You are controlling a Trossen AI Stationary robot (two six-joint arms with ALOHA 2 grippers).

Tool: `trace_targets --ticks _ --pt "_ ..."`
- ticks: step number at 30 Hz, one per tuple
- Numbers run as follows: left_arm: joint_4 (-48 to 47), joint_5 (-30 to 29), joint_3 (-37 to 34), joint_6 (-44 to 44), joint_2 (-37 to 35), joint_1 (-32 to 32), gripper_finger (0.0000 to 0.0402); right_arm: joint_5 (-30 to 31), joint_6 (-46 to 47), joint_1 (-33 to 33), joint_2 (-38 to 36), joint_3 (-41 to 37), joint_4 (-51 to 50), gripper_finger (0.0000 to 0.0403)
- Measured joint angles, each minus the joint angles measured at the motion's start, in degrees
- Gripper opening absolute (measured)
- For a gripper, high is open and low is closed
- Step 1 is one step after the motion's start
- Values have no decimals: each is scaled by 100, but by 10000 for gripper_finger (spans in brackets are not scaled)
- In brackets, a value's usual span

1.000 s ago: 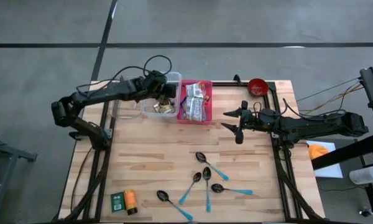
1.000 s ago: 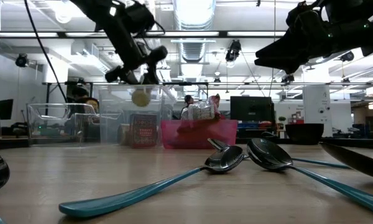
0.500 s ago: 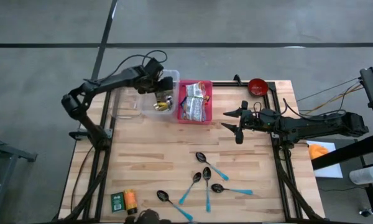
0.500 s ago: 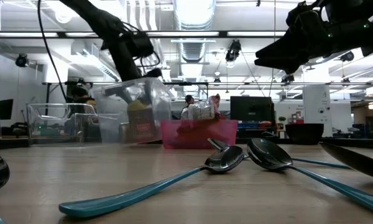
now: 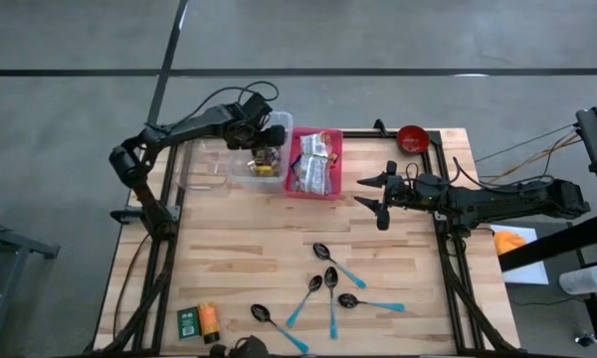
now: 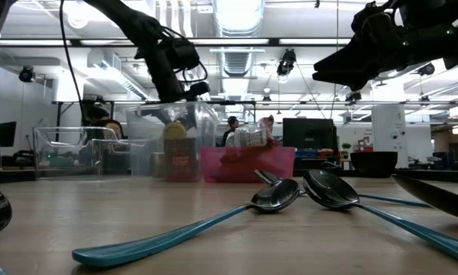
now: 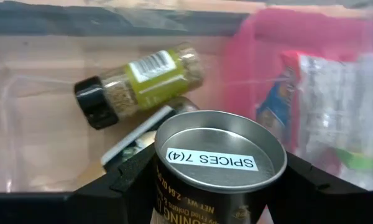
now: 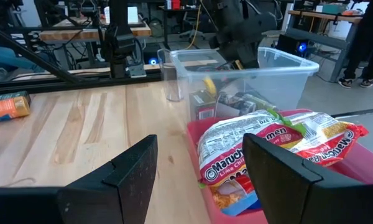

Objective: Pick & Place Food Item
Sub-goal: Put the dark brown seasoning bottle into the right transparent bin, then put the orange seasoning bottle into the right transparent bin

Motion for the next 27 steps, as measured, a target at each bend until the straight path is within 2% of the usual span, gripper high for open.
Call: trace_targets --ticks 7,19,27 --pt "37 -42 30 104 2 -72 243 -1 -8 0 -1 0 0 235" --pt "38 -69 26 97 4 -78 322 -2 -1 -2 -2 0 0 235" --pt "43 -66 30 95 -71 -152 339 0 0 -2 -2 0 0 235"
